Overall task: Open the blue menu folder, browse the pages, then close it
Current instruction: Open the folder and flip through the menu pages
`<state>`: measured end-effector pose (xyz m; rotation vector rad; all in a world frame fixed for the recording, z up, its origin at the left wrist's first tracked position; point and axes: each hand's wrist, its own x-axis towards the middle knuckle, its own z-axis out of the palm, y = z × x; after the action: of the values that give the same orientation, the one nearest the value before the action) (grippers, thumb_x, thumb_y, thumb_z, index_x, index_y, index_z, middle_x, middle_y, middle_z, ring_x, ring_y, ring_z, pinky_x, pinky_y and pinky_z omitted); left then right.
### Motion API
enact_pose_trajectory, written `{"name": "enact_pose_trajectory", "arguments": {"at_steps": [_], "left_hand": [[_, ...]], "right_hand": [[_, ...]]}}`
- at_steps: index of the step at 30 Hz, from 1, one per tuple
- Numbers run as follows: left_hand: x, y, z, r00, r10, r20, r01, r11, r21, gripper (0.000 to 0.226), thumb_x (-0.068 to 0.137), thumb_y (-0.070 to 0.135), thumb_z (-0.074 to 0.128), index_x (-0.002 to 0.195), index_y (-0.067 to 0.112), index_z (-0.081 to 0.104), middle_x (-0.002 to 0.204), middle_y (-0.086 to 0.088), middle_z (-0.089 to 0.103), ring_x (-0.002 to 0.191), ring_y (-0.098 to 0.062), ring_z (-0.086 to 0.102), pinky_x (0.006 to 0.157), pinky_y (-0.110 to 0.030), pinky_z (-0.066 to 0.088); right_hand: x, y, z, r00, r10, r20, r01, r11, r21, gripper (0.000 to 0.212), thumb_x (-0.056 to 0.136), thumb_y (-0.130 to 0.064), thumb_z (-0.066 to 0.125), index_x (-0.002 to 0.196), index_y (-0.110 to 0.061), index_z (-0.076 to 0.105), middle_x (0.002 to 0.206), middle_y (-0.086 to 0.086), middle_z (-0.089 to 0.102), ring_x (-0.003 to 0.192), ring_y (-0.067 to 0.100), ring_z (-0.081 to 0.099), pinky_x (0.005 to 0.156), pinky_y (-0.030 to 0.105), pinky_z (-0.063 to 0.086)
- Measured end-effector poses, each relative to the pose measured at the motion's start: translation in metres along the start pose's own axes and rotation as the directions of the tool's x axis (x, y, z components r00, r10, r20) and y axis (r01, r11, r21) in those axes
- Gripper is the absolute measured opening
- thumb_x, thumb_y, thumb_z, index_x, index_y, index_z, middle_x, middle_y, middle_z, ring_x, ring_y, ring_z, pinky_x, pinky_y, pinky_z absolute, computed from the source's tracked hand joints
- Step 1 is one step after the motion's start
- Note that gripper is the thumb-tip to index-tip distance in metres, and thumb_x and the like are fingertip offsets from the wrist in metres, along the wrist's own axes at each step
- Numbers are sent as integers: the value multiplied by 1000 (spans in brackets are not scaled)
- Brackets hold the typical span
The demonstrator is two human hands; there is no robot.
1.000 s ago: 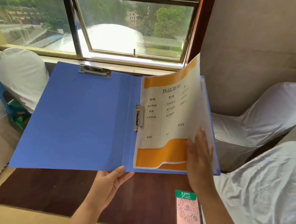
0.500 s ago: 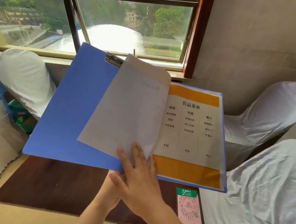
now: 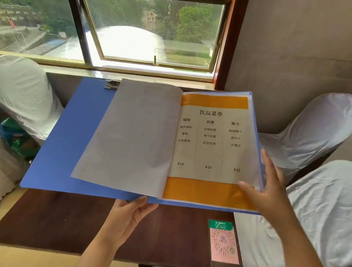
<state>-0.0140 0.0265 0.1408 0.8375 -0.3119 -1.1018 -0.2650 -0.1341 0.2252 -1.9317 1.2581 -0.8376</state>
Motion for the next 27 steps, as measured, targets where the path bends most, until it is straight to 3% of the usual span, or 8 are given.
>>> {"name": "enact_pose_trajectory", "arguments": {"at_steps": [2,5,11,15,19,22,25,27], "left_hand": [[1,3,-4,1000,4,1,-4,1000,0,41,70,-6,57,108,9,58,88,-12,75,85,-30,72,62,-34,61],[2,7,-9,1000,3,1,-3,1000,2,36,70,-6,56,103,8,60,86,-12,75,82,-28,73,61,-34,61],[2,12,-13,1000,19,-4,-19,1000,12,37,75,-7,52,107,10,59,89,-8,76,85,-26,73,62,-34,61],[0,13,-13,1000,19,9,-19,1000,20,39,71,-4,55,108,7,56,86,-9,76,83,-27,73,62,-34,61],[0,12,-12,999,38,13,-38,999,24,42,72,-5,56,111,11,57,91,-8,76,87,-27,72,64,-34,61],[1,11,-11,998,62,16,-62,997,38,44,73,-4,56,114,13,58,98,-8,75,93,-28,71,68,-35,61],[2,8,-10,998,58,6,-58,998,35,47,75,-4,55,120,9,54,99,-10,75,94,-29,70,70,-36,60],[2,5,-8,998,56,-1,-55,998,40,49,75,-4,55,123,8,52,100,-10,74,95,-30,70,71,-37,60]], "right_hand": [[2,8,-14,958,0,286,-87,954,288,75,78,-13,70,135,-46,33,142,1,42,123,18,48,96,46,49],[4,13,-21,915,-65,398,-73,944,321,59,79,-5,66,125,-40,51,134,0,55,119,18,56,91,47,53],[8,15,-12,962,-68,264,-21,947,320,42,78,0,68,111,-25,66,95,-17,74,92,9,69,72,19,57],[8,12,-2,990,-61,127,20,954,300,24,78,-3,69,83,-27,70,82,-3,74,81,21,71,61,16,56],[5,10,5,996,-68,65,52,973,227,19,79,-5,68,75,-24,66,91,17,69,90,40,63,78,50,58],[0,0,11,990,-108,-96,117,989,94,18,77,-5,71,74,-21,64,116,3,51,115,25,48,87,44,53],[-5,-8,13,926,-277,-255,284,959,-9,21,80,-7,69,84,-26,61,121,1,51,115,15,46,86,44,53],[-8,-14,18,927,-282,-248,336,918,211,23,86,-19,61,102,-35,55,123,-7,55,113,5,53,91,41,53]]}}
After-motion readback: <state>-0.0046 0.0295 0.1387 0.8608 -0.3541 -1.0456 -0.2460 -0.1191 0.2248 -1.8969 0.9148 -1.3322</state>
